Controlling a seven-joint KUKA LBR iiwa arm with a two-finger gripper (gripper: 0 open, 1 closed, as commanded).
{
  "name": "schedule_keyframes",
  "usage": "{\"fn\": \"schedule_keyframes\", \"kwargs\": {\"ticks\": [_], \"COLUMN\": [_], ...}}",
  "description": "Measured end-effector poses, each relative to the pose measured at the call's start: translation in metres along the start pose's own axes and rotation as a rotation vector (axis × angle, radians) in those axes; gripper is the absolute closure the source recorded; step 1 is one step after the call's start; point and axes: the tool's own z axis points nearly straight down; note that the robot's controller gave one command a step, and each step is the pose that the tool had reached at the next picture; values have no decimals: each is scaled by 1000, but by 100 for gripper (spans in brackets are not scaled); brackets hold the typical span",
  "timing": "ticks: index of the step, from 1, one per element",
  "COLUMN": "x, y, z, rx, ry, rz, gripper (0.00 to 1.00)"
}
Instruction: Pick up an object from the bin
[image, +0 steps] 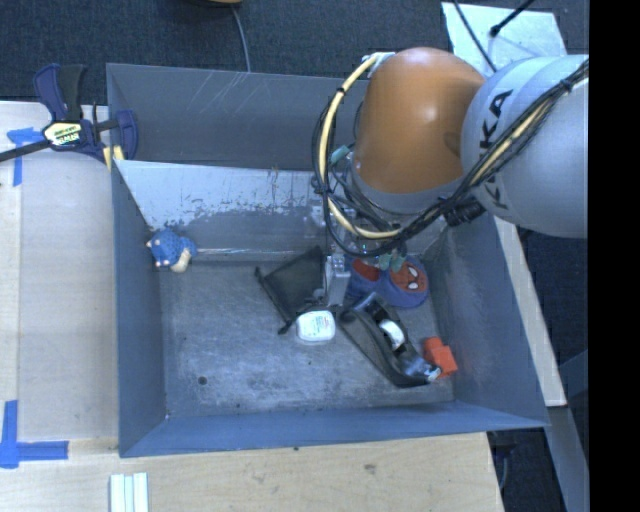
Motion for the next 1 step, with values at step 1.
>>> {"fn": "schedule_keyframes", "kwargs": {"ticks": [1], "x": [-27], "y": [-33], "z": [150], "rx": [0], "ry": [-4], "rz": [-274], "gripper": [0]}}
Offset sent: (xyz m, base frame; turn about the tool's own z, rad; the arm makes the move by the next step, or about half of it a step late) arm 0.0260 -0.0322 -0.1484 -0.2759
